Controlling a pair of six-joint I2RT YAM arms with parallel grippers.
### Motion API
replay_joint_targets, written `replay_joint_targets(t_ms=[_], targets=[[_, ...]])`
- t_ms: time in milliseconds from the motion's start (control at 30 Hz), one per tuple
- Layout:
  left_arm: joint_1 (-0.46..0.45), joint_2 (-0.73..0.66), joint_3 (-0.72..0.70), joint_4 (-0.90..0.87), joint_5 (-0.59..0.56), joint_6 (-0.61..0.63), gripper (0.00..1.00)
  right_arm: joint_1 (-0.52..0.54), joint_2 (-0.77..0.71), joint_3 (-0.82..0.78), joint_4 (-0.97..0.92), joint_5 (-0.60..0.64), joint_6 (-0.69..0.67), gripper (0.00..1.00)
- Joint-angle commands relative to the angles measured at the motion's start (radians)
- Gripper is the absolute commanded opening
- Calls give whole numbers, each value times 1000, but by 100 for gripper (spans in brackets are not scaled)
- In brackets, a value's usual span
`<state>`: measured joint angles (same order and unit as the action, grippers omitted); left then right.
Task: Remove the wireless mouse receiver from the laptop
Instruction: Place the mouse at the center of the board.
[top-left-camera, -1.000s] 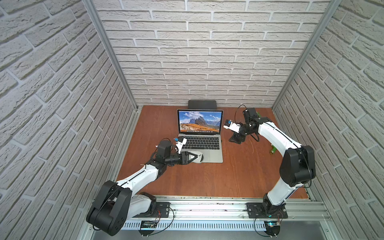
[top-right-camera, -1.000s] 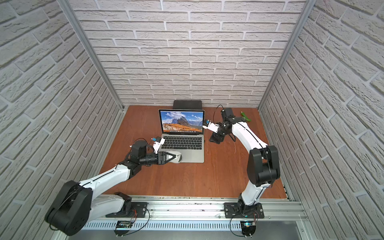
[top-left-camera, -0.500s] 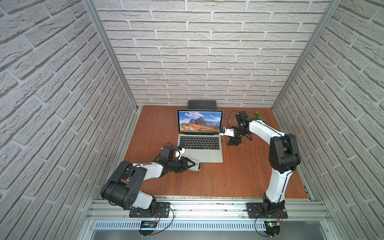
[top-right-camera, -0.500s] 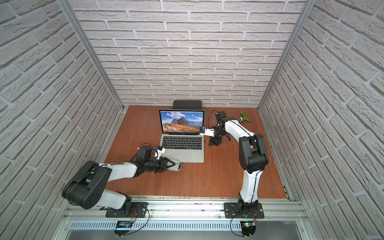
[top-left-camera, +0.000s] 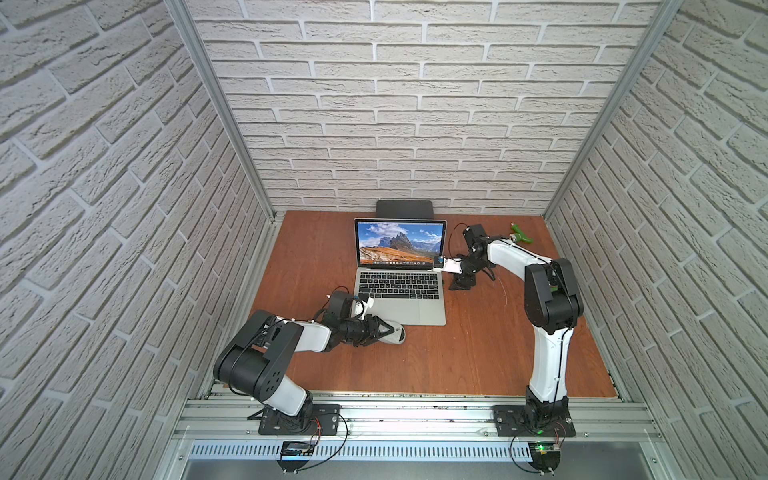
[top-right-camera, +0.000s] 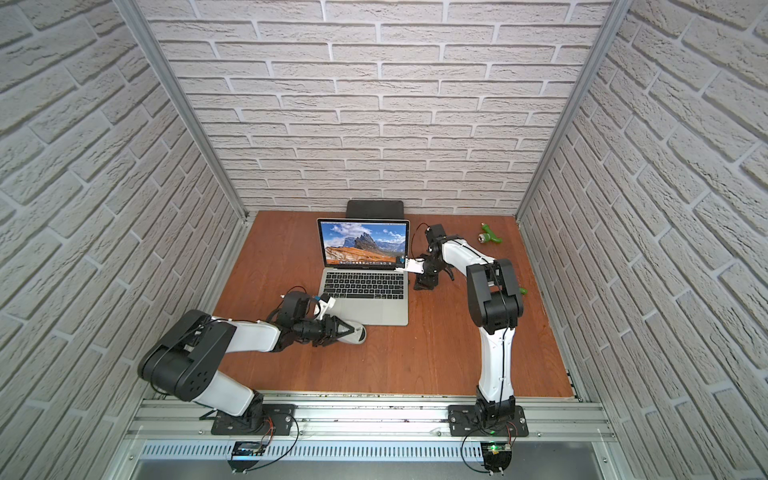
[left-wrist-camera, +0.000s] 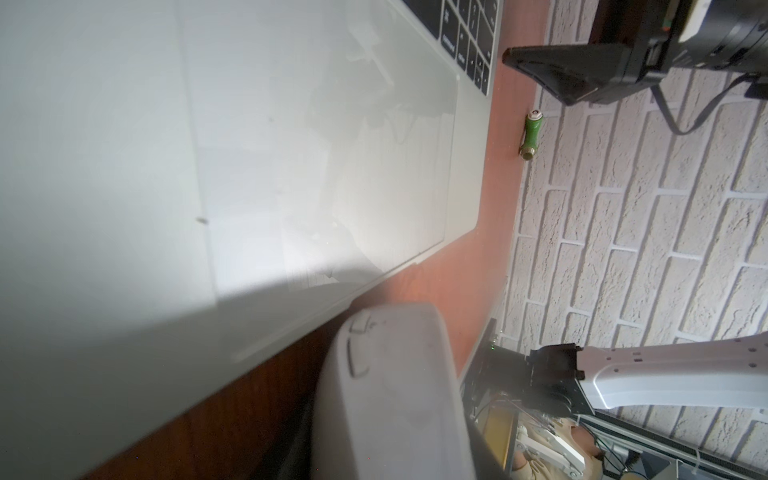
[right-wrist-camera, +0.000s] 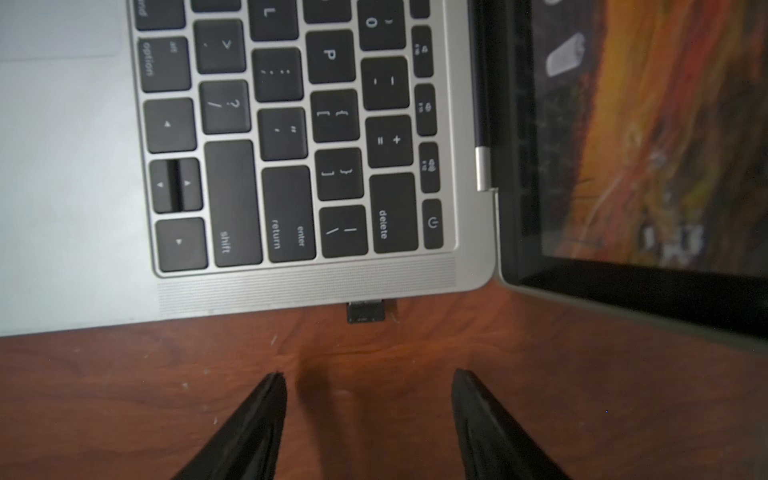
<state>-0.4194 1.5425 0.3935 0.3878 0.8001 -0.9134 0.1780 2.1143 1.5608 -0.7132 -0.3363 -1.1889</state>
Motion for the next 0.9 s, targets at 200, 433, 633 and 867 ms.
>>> replay_joint_targets(t_ms=[200,433,633,867], targets=[[-13,-5,22,-30,-22,15,0,44,40,40,-5,-6,-11,66],[-20,-16,20,-55,-32,19,0,65,41,30,-11,-5,-21,63],[-23,-7,22,-51,-30,21,0,78,55,43,-14,15,-16,53],[-26,-23,16,-69,-40,20,0,78,56,36,-11,28,-22,39]])
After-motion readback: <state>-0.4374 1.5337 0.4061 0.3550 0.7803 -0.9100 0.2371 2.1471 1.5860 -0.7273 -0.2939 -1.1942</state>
